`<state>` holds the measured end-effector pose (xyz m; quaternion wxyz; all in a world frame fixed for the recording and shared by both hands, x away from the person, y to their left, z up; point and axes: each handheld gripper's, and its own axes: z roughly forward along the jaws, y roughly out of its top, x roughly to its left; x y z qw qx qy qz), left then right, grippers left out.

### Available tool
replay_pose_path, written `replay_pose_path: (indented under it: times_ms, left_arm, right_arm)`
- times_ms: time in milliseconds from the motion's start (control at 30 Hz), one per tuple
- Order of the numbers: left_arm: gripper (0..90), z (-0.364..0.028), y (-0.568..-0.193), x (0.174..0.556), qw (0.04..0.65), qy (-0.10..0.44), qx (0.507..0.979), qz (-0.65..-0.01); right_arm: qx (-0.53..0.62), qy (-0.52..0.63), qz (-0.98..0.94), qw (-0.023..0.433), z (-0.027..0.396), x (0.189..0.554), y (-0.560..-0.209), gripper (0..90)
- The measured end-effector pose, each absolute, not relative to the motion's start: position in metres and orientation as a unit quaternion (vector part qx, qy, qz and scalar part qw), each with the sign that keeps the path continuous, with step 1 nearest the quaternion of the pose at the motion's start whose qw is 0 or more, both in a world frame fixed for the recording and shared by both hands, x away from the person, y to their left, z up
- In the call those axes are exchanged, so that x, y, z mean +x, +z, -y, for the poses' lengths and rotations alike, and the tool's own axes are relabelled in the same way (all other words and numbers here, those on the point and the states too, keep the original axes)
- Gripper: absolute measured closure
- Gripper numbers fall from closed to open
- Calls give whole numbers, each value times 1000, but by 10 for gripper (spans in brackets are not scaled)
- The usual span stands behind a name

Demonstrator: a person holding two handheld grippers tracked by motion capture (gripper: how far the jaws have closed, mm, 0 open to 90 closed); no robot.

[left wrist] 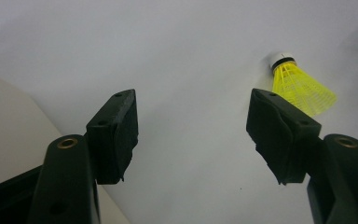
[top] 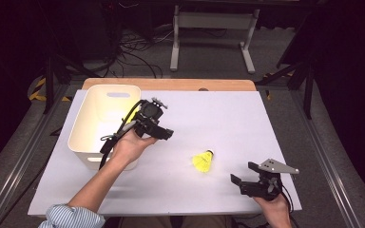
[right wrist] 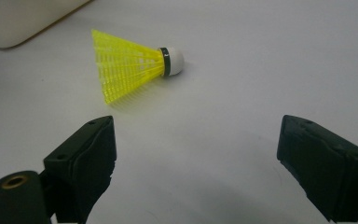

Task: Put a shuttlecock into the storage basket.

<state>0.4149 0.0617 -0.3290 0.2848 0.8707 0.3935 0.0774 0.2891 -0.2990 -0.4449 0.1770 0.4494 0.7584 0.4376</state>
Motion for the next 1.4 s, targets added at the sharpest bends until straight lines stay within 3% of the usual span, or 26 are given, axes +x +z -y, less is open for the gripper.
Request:
replay_pose_path:
  times_ms: [267, 800, 1400]
  left_arm:
    - [348, -58, -333, 415, 280, 72, 873, -392]
    - [345, -56, -337, 416, 278, 65, 873, -395]
    - [341, -52, -340, 416, 275, 61, 876, -392]
  right_arm:
    - [425, 419, -787, 157, 281, 295, -446, 155]
    - [422, 383, -810, 139, 242, 309, -435, 373]
    - [424, 365, -817, 142, 218, 324, -430, 474]
